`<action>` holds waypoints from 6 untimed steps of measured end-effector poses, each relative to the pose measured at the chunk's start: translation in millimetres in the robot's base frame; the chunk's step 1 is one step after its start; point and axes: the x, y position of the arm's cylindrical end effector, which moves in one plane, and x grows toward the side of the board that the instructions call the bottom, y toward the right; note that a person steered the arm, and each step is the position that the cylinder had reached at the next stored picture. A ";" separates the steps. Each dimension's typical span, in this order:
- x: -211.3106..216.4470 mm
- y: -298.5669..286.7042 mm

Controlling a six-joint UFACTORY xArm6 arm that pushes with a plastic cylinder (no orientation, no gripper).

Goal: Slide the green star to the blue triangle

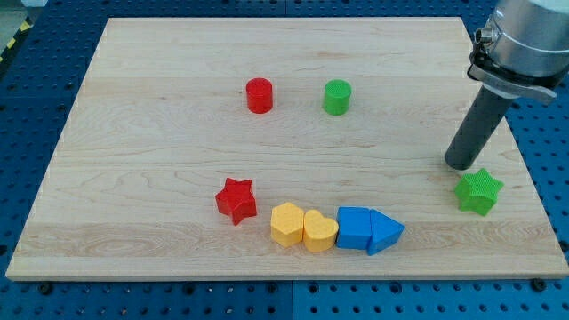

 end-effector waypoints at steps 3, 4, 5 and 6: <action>52.9 32.2; 58.7 18.9; 59.4 -2.1; 62.6 -14.9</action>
